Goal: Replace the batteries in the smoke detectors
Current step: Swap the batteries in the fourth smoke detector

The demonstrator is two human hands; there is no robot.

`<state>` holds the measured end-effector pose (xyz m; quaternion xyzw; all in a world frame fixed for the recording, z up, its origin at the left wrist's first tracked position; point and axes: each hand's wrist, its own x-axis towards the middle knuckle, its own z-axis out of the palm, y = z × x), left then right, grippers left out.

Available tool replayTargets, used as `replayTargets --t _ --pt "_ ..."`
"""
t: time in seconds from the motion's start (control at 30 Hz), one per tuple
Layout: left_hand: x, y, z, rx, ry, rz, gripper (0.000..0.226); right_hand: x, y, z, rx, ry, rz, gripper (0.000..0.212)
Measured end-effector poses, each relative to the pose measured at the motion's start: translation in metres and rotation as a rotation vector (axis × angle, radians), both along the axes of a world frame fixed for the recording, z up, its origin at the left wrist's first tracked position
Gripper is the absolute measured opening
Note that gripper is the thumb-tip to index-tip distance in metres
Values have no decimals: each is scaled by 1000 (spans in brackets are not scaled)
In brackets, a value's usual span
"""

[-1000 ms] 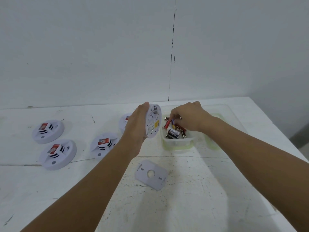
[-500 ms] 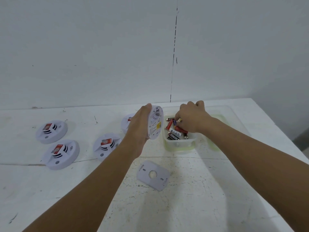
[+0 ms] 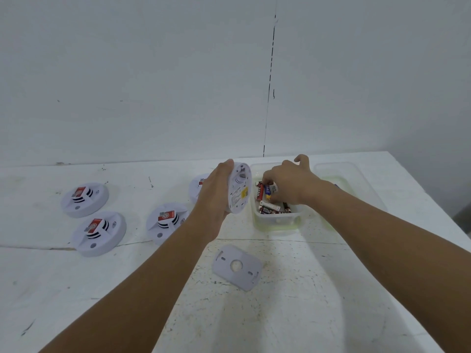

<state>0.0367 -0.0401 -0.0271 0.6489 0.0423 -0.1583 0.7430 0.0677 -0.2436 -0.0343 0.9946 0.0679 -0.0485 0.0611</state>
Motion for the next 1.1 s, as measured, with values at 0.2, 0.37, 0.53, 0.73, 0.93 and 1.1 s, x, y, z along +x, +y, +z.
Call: replayTargets --t 0.2,0.37,0.53,0.73,0.93,1.1 --pt "-2 -1 -1 -24 13 16 40 1 5 -3 -40 -12 12 16" --pt "-5 -1 -2 -32 10 29 40 0 7 -2 -13 0 21 14" --pt "-7 1 0 -41 11 34 41 -2 7 -1 -107 -29 111 26" --pt "-12 5 3 -57 18 42 42 -6 -1 -7 -123 -250 183 39" --pt "-19 14 5 -123 28 55 45 -26 10 2 626 -483 -49 23" --pt "-28 24 1 -238 46 95 40 -70 44 35 1295 -598 -185 19"
